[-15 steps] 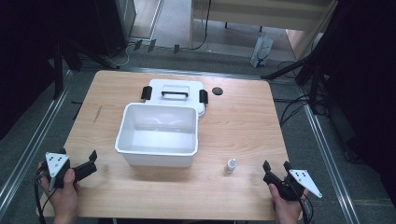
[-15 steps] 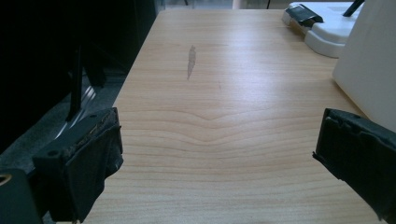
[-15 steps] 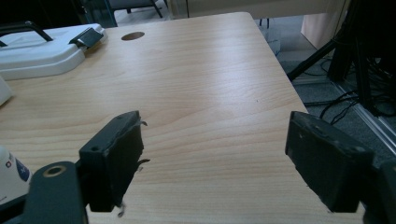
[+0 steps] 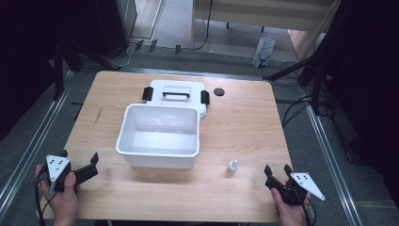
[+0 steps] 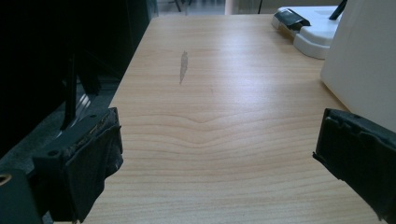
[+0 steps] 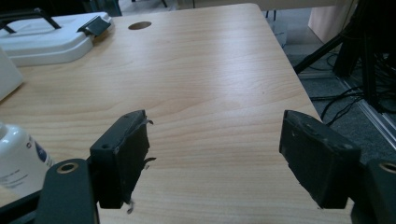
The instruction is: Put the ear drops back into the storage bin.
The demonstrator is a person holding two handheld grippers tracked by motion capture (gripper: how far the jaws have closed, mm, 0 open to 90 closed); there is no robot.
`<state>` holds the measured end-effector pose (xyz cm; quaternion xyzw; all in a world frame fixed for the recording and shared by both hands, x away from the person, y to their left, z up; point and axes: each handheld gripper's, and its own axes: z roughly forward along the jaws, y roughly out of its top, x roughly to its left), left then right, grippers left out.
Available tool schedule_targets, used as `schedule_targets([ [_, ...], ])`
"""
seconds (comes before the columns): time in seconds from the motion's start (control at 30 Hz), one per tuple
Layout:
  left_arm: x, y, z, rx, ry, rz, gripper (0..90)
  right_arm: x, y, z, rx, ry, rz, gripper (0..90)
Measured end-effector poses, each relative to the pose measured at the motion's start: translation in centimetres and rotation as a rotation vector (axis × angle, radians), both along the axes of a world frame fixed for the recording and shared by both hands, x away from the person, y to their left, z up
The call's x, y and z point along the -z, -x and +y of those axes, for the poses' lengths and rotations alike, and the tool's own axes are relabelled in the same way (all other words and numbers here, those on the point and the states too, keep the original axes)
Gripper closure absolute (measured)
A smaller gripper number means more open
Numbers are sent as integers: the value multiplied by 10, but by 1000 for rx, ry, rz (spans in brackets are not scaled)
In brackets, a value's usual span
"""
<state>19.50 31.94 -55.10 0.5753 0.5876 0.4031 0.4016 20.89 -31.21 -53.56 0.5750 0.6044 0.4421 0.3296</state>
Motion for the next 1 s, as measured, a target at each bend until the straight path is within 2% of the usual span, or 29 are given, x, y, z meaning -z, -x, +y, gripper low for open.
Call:
schedule_targets([
  [0.13,0,0,0,1,1,-3,10,-6,0,0,-11,22,34,231],
  [0.23,0,0,0,-4,-4,0,11,-8,-3,0,-49,43,106,211],
  [0.37,0,0,-1,0,-8,2,11,-12,-10,1,-124,114,173,199],
  [0.4,0,0,-1,0,-8,2,11,-12,-10,1,-124,114,173,199],
  [0.43,0,0,0,0,-5,3,11,-16,-13,4,-151,168,208,195],
  [0.47,0,0,0,0,-5,3,11,-16,-13,4,-151,168,208,195],
  [0.5,0,0,0,1,-4,4,11,-19,-16,5,-173,190,229,194],
  [0.53,0,-1,0,0,-7,8,11,-25,-21,7,-208,224,289,194],
  [0.57,0,-1,0,0,-7,8,11,-25,-21,7,-208,224,289,194],
  [0.6,0,-1,0,0,-7,9,11,-28,-24,9,-233,246,320,194],
  [0.63,0,-1,0,-1,-6,11,11,-35,-30,12,-275,302,392,220],
  [0.67,0,-1,0,-1,-6,11,11,-35,-30,12,-275,302,392,220],
  [0.7,0,-1,0,-1,-4,9,11,-39,-32,14,-307,332,427,231],
  [0.73,0,-1,0,4,1,7,11,-47,-38,17,-354,385,497,235],
  [0.77,0,0,1,9,5,7,11,-51,-41,20,-388,408,535,233],
  [0.8,0,0,1,9,5,7,11,-51,-41,20,-388,408,535,233],
  [0.83,0,0,1,11,10,5,11,-59,-46,24,-430,474,596,238],
  [0.87,0,0,1,11,10,5,11,-59,-46,24,-430,474,596,238],
  [0.9,0,0,2,13,13,3,11,-66,-51,28,-477,521,651,244],
  [0.97,0,0,1,13,11,5,11,-70,-56,32,-530,557,711,263],
  [1.0,0,0,1,13,11,5,11,-70,-56,32,-530,557,711,263],
])
